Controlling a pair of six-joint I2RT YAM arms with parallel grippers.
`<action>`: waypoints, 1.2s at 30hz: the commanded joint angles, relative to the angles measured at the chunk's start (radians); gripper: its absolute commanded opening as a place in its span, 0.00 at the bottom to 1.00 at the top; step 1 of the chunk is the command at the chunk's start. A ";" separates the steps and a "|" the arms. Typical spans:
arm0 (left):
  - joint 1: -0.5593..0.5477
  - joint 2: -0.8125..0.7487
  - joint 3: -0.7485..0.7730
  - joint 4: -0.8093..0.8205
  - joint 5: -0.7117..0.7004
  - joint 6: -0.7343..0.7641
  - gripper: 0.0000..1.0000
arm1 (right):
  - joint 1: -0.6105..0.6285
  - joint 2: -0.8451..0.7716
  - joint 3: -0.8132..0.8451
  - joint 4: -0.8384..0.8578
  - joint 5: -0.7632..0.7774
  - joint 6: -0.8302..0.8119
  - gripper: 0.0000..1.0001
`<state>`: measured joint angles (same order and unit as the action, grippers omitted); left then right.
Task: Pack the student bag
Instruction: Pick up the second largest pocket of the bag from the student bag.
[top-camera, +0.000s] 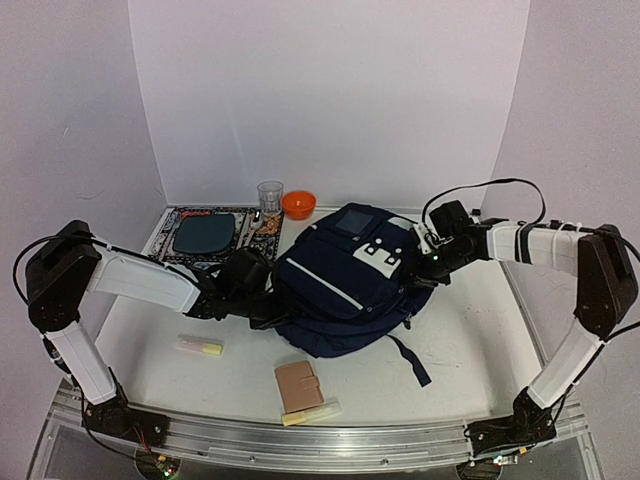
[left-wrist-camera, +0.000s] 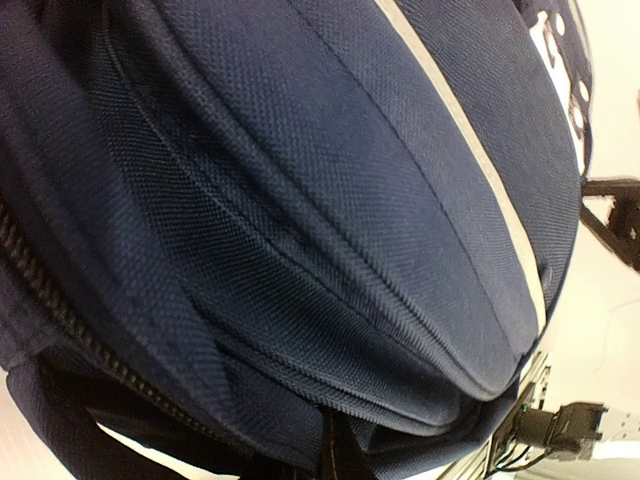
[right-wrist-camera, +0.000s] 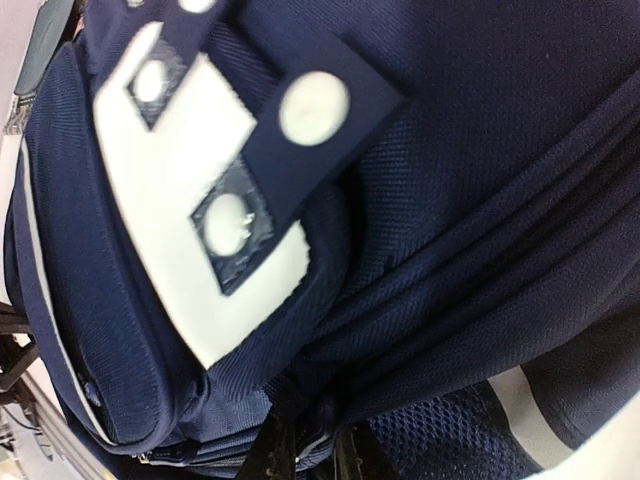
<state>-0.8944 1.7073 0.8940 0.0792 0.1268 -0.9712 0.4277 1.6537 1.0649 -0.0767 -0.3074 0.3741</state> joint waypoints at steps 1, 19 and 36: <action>-0.006 -0.022 0.031 0.097 -0.054 -0.046 0.00 | 0.057 -0.092 -0.025 -0.146 0.037 -0.021 0.11; -0.006 0.005 0.061 0.144 -0.017 -0.066 0.00 | 0.079 -0.079 -0.013 -0.155 0.103 -0.015 0.37; -0.006 0.002 0.052 0.151 -0.025 -0.069 0.00 | 0.090 -0.027 0.040 -0.182 0.244 -0.079 0.48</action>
<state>-0.9005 1.7214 0.9104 0.1040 0.1192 -1.0306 0.5156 1.5769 1.0845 -0.2430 -0.0635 0.3459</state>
